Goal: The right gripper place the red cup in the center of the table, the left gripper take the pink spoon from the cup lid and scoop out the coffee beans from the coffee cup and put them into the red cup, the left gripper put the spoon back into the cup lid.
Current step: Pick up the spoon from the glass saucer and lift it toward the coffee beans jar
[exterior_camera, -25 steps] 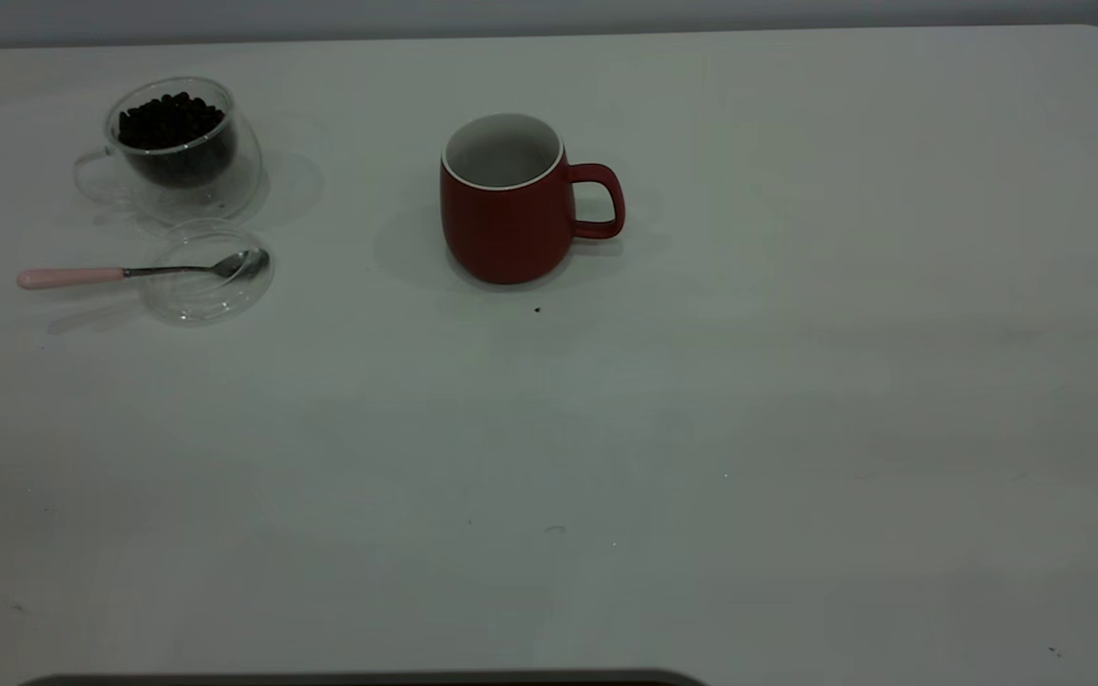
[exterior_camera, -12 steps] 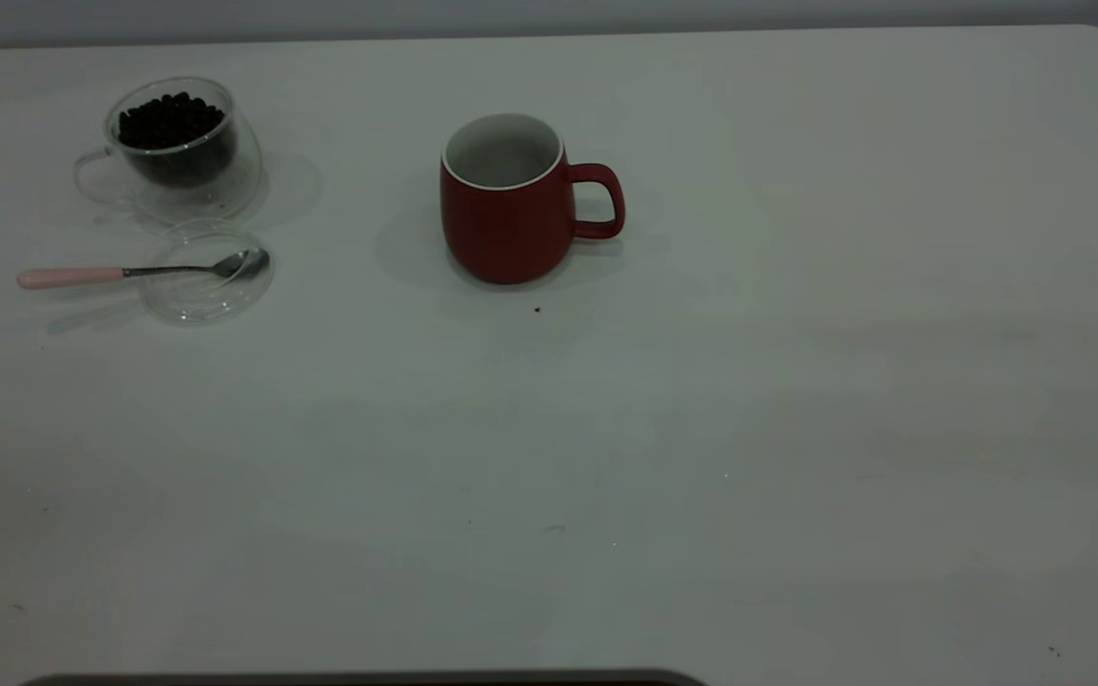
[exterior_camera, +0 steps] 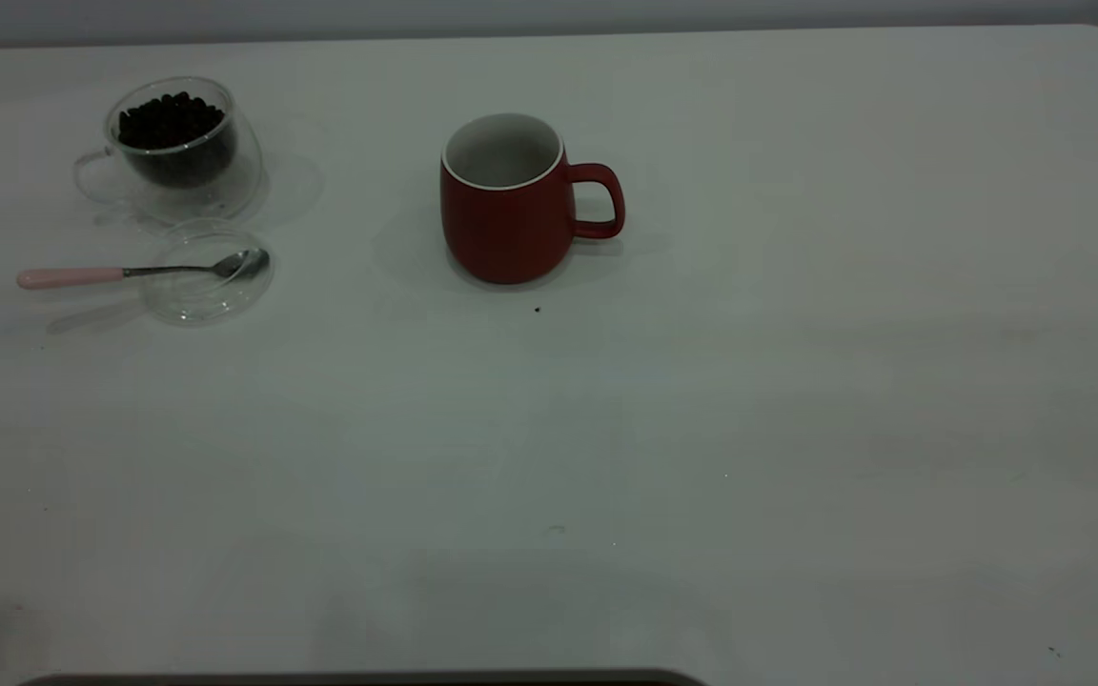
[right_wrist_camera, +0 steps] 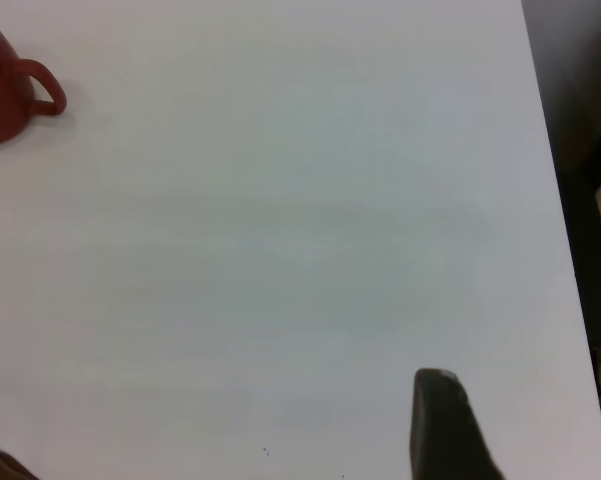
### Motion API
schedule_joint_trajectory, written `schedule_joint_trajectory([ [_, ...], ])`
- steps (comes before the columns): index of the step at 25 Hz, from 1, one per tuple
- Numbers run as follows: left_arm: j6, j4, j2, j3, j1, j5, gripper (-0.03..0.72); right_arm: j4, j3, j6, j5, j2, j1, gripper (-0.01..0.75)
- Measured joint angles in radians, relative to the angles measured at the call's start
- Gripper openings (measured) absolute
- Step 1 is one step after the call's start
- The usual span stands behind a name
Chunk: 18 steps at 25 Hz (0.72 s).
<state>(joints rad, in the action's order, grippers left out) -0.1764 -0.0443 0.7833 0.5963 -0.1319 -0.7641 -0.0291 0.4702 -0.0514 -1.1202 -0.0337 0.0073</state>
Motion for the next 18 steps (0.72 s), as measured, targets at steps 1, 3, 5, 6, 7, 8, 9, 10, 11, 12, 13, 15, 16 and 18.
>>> schedule_joint_trajectory([
  [1, -0.008, -0.005, 0.069, 0.02, 0.0, 0.04, 0.517, 0.0, 0.0, 0.0, 0.0, 0.0, 0.0, 0.415],
  [3, -0.013, -0.008, 0.194, 0.07, 0.009, 0.099, 0.517, 0.0, 0.0, 0.0, 0.0, 0.0, 0.0, 0.415],
  [5, -0.013, -0.009, 0.322, 0.139, 0.043, 0.12, 0.517, 0.0, 0.0, 0.0, 0.0, 0.0, 0.0, 0.415],
  [6, -0.012, -0.009, 0.381, 0.168, 0.065, 0.127, 0.517, 0.0, 0.0, 0.0, 0.0, 0.0, 0.0, 0.415],
  [7, -0.012, -0.009, 0.427, 0.203, 0.097, 0.13, 0.517, 0.0, 0.0, 0.0, 0.0, 0.0, 0.0, 0.415],
  [8, -0.012, -0.009, 0.479, 0.235, 0.133, 0.134, 0.517, 0.0, 0.0, 0.0, 0.0, 0.0, 0.0, 0.415],
  [9, -0.012, 0.002, 0.527, 0.264, 0.172, 0.14, 0.517, 0.0, 0.0, 0.0, 0.0, 0.0, 0.0, 0.415],
  [10, -0.012, 0.017, 0.567, 0.285, 0.204, 0.145, 0.517, 0.0, 0.0, 0.0, 0.0, 0.0, 0.0, 0.415],
  [11, -0.007, 0.044, 0.613, 0.305, 0.243, 0.149, 0.517, 0.0, 0.0, 0.0, 0.0, 0.0, 0.0, 0.415],
  [12, 0.006, 0.067, 0.661, 0.32, 0.279, 0.16, 0.517, 0.0, 0.0, 0.0, 0.0, 0.0, 0.0, 0.415],
  [13, 0.027, 0.102, 0.711, 0.33, 0.309, 0.17, 0.517, 0.0, 0.0, 0.0, 0.0, 0.0, 0.0, 0.415],
  [15, 0.083, 0.184, 0.805, 0.353, 0.378, 0.177, 0.517, 0.0, 0.0, 0.0, 0.0, 0.0, 0.0, 0.415],
  [16, 0.123, 0.221, 0.857, 0.365, 0.408, 0.178, 0.517, 0.0, 0.0, 0.0, 0.0, 0.0, 0.0, 0.415],
  [18, 0.213, 0.321, 0.949, 0.39, 0.479, 0.166, 0.517, 0.0, 0.0, 0.0, 0.0, 0.0, 0.0, 0.415],
])
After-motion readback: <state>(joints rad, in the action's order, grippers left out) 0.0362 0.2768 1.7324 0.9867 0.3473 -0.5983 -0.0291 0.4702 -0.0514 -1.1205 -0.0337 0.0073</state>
